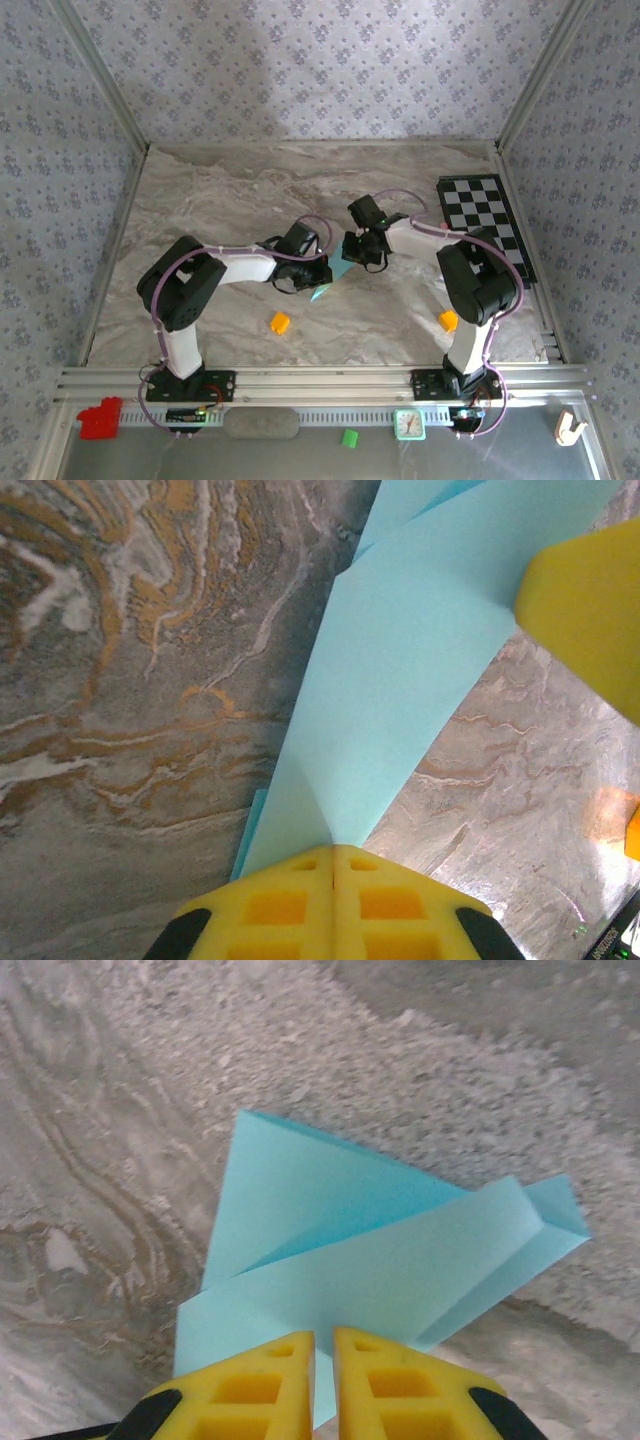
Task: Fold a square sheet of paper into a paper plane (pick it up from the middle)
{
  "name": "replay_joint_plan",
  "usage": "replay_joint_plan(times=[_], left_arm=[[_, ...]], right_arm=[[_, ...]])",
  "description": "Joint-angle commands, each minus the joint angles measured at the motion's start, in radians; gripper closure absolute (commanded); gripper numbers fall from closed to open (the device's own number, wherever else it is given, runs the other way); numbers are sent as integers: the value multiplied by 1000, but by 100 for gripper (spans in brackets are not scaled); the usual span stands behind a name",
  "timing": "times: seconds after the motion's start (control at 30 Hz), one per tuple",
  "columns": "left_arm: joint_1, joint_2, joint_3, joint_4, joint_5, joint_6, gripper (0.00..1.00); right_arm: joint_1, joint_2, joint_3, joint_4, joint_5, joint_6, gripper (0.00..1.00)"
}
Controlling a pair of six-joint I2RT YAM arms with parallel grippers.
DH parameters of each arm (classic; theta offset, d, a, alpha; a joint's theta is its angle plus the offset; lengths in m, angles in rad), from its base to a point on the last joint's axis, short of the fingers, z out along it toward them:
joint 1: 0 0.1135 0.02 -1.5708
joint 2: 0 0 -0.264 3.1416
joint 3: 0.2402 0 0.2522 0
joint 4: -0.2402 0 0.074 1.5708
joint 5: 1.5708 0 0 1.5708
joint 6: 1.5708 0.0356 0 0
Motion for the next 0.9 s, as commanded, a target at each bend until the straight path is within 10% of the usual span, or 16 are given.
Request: replay_joint_plan(times=[0.0,0.87], left_arm=[[-7,35,-11,-75,-3,-9,100],[-5,38,-31,-83,8,-22,100]], right_arm=[[-13,23,-20,-14,32,-4,87],[-280,62,-136,205,-134,-109,86]])
